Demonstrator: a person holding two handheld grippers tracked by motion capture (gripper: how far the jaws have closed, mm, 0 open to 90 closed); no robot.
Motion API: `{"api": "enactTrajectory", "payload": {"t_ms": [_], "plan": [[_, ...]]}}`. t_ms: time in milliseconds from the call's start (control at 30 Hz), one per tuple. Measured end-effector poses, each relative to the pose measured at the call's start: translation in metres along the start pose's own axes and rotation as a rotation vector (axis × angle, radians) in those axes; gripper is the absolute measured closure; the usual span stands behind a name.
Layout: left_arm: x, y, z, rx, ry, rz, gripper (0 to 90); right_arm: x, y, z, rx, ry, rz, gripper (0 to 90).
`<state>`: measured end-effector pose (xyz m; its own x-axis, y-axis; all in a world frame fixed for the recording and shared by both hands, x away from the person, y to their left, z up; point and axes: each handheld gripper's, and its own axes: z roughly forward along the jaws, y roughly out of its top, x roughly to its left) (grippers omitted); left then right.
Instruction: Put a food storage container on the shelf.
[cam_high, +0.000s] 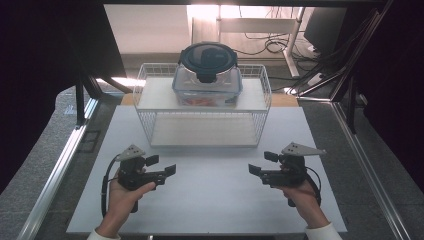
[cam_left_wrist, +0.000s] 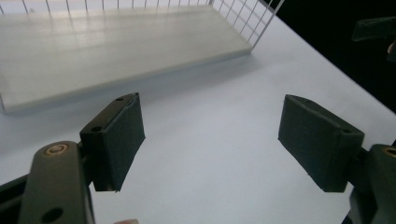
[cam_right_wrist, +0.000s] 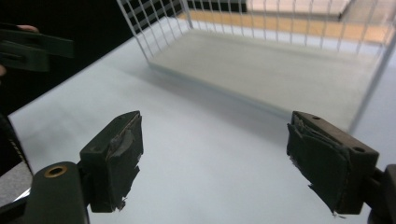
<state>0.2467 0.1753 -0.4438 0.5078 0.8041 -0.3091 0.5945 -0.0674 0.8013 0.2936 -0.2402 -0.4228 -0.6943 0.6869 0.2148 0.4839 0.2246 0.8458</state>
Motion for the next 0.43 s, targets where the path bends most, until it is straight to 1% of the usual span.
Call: {"api": "enactTrajectory", "payload": {"t_ms": [33, 100, 167, 333, 433], "plan": [[-0.0009, -0.0019, 0.0011, 0.003, 0.007, 0.008, 22.1, -0.0014, -0.0042, 0.0016, 0.006, -0.003, 0.016, 18.4], [-0.0014, -0.0041, 0.0033, 0.024, 0.012, 0.027, 21.8, -0.0034, -0.0086, 0.004, 0.021, -0.001, 0.015, 18.4], [-0.0001, -0.0047, 0.0039, 0.018, 0.018, 0.025, 21.8, -0.0039, -0.0103, 0.0049, 0.032, -0.006, 0.01, 18.5], [0.0025, -0.0046, 0.0063, 0.014, 0.023, 0.024, 21.7, -0.0026, -0.008, -0.0007, 0.012, -0.015, 0.006, 18.4], [0.0019, -0.0044, 0.0069, 0.015, 0.017, 0.023, 21.0, -0.0041, -0.0086, -0.0041, 0.007, -0.018, 0.011, 16.7]]}}
